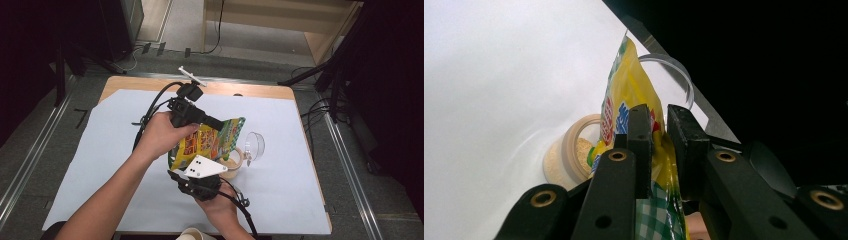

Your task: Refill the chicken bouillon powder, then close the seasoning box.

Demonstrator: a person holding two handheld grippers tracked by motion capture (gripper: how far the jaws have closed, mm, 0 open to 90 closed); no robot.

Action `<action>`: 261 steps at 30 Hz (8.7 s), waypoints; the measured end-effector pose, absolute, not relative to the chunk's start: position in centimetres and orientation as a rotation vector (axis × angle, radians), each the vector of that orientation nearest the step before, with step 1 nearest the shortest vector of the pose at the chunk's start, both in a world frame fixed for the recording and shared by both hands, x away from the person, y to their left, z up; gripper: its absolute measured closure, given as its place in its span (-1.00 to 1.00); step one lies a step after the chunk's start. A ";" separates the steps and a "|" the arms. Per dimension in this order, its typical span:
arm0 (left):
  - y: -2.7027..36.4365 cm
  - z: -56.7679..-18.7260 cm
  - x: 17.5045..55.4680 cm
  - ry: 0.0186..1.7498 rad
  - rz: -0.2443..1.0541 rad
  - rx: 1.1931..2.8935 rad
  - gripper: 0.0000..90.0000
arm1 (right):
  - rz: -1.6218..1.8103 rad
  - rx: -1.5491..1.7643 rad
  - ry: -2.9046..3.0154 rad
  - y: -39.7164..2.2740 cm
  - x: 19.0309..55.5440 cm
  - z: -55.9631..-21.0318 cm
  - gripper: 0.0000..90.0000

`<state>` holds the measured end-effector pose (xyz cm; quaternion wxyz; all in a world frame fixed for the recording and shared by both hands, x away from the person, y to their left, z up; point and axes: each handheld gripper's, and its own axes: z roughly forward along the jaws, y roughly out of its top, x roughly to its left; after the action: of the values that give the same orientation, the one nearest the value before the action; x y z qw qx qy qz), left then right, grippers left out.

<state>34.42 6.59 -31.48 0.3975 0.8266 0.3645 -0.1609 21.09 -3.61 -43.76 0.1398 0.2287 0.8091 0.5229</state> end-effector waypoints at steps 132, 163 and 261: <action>8.5 -34.0 33.2 0.762 -0.332 2.280 1.00 | 1.421 0.636 2.503 -2.6 21.3 -46.9 0.37; 16.1 -33.7 33.6 0.768 -0.346 1.951 1.00 | 1.458 0.663 2.502 -3.9 21.8 -46.0 0.28; 28.1 -36.8 31.7 0.922 -0.076 1.761 0.48 | 1.461 0.692 2.501 -5.1 23.4 -44.5 0.20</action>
<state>31.73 28.08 -36.76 0.5448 0.7423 0.3887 -0.0322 23.37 -5.14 -44.54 0.0816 0.2317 0.8370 0.4889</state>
